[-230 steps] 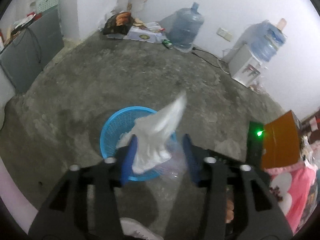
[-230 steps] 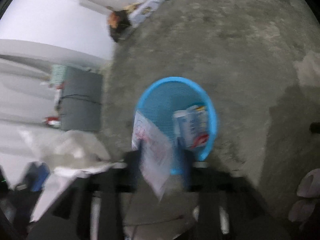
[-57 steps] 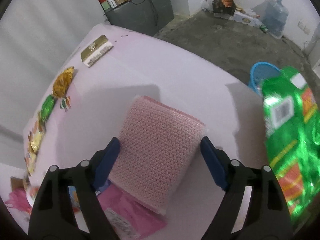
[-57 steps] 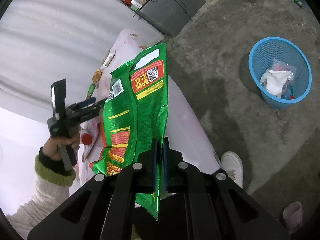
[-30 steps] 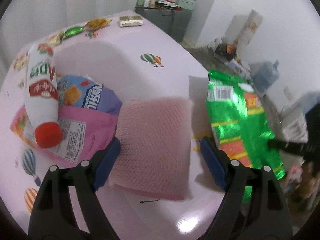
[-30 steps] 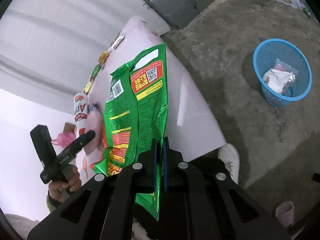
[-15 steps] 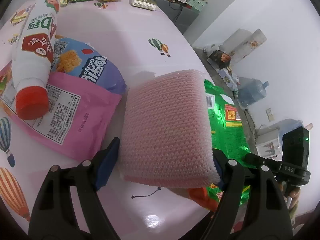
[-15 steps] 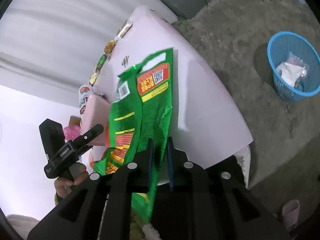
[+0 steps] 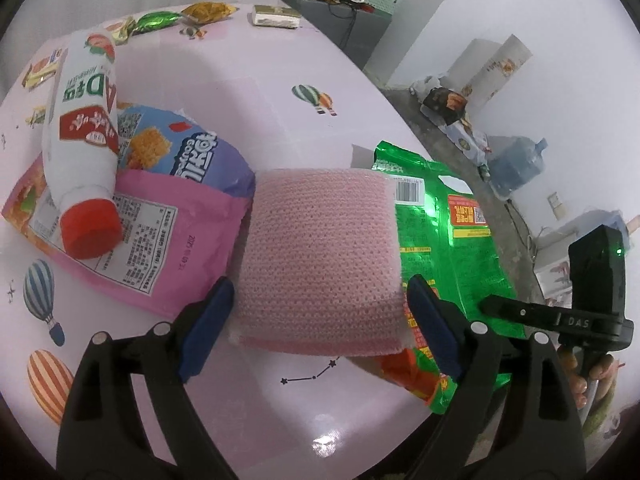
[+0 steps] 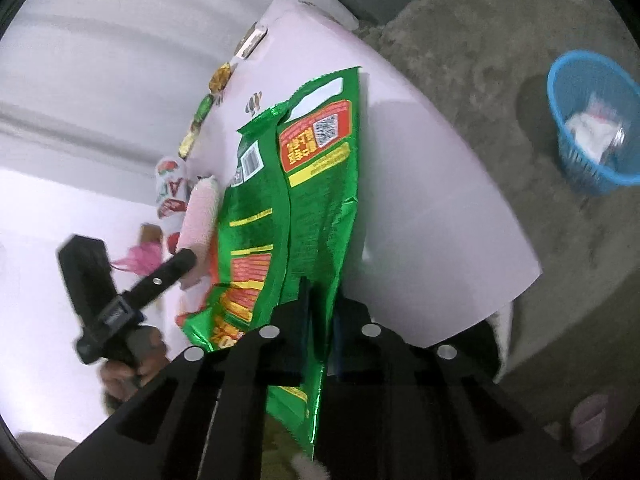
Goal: Collect trash
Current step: 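Grasp the pink knitted pad with the left gripper while the right holds the green bag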
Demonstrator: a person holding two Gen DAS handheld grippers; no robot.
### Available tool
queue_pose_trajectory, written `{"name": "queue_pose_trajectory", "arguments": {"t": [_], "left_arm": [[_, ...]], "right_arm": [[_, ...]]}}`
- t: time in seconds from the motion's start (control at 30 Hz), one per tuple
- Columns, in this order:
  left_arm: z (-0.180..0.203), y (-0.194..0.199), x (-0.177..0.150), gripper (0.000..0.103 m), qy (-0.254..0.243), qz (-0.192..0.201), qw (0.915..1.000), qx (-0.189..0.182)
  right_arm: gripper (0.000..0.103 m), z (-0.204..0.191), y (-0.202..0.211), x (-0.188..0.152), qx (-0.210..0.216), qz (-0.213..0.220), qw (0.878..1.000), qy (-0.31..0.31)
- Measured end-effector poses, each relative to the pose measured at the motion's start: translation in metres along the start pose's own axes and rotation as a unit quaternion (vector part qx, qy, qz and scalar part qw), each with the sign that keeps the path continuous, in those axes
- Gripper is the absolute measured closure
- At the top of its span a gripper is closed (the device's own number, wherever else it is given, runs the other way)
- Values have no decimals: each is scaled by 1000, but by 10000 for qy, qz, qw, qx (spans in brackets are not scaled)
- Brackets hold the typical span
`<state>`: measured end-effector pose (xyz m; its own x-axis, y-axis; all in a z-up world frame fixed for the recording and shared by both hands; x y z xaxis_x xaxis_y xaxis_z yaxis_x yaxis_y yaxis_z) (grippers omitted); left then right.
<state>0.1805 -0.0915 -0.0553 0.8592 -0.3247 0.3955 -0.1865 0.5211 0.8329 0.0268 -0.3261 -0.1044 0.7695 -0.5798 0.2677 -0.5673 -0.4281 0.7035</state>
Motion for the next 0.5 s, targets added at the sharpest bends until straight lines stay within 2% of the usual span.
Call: {"name": "queue_pose_trajectory", "arguments": {"t": [0.2,0.5], "left_arm": [[6,-4,9,16,-77,28,9999,90],[6,-34,19,16,17,-351,9986,390]], "right_arm": [[97,-2,8,1,-157,81,9997,150],[97,-4,7,-1,-248,72,9995,195]]}}
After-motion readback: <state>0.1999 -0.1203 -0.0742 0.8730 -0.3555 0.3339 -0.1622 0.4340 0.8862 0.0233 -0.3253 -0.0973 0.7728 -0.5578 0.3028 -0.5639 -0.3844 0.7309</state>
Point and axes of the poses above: each gripper's, at about its wrist camera, not at the fingertips, and y roughly against the way its jaws point, z to its right, x to its top, the point moved 1 cm from there along -y, roughly the way its jaws point, and after that the axes turned 7 degrees about y, right-handed, at the moved point
